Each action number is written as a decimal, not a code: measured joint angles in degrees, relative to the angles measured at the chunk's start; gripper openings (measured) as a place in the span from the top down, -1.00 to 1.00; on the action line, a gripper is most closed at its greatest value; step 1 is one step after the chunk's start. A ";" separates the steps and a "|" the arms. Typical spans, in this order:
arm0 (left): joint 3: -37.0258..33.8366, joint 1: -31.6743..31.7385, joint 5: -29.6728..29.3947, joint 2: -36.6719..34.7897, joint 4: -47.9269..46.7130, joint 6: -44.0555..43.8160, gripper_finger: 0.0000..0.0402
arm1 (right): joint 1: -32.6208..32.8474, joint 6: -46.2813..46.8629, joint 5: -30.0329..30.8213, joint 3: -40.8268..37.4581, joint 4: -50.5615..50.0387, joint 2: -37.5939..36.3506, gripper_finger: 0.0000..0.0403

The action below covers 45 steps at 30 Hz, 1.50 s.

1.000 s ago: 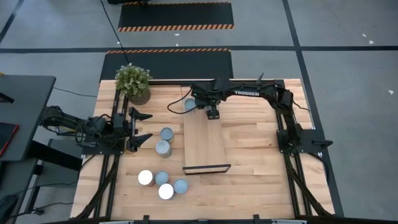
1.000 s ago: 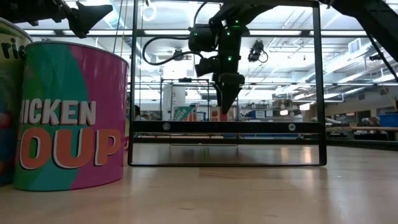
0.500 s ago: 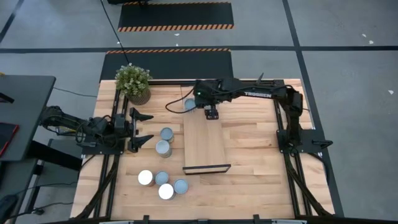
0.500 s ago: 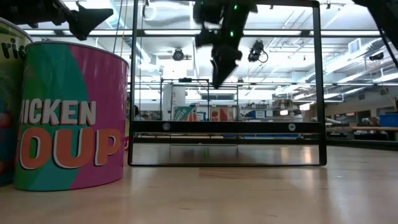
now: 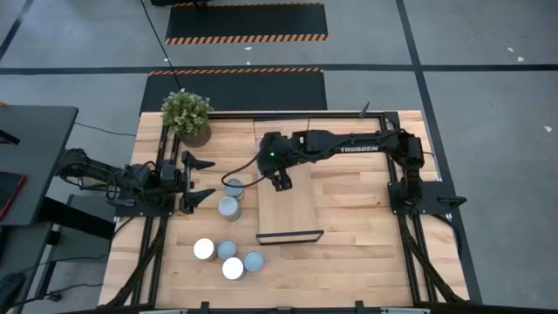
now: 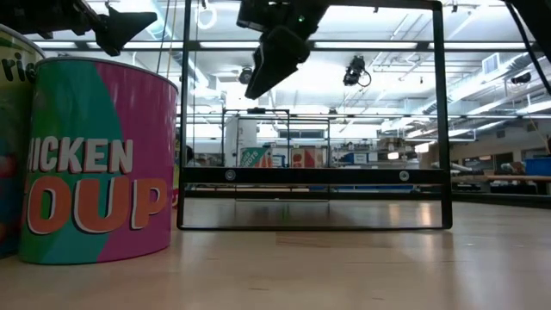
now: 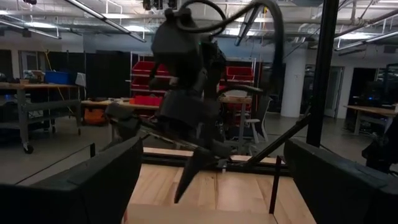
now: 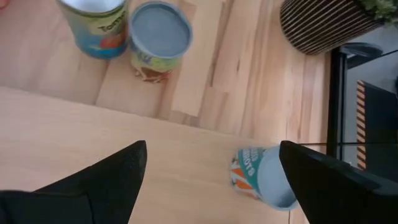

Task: Pick and place cans onto a shelf
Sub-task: Put the canned pineapple on the shelf

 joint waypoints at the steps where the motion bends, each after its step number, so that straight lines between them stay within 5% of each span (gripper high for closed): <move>1: 0.00 0.00 0.01 0.00 0.09 0.00 -0.97 | 0.04 0.00 0.01 0.01 0.27 -0.01 -0.86; 15: 0.00 0.00 -0.37 0.00 -0.78 0.16 -0.97 | 0.54 0.48 0.87 0.04 -0.86 0.52 -0.86; 19: 0.00 0.00 -0.90 0.01 -7.71 0.68 -0.97 | 1.11 0.37 7.73 0.01 -4.86 -0.83 -0.86; 23: -0.01 0.00 -5.48 0.53 -14.77 -3.61 -0.97 | 0.27 3.59 6.88 -0.75 -6.15 -2.08 -0.86; 30: -0.02 0.02 -14.27 3.37 -12.95 -5.85 -0.97 | -2.40 4.46 5.47 -13.07 4.40 -2.54 -0.85; 36: 0.30 0.07 -14.95 4.70 -13.39 -11.28 -0.97 | -0.23 6.80 7.13 -21.29 11.73 -6.89 -0.85; 45: 11.96 0.07 -11.95 11.26 -34.87 -29.72 -0.93 | 4.43 7.00 13.70 -34.88 26.34 -19.85 -0.85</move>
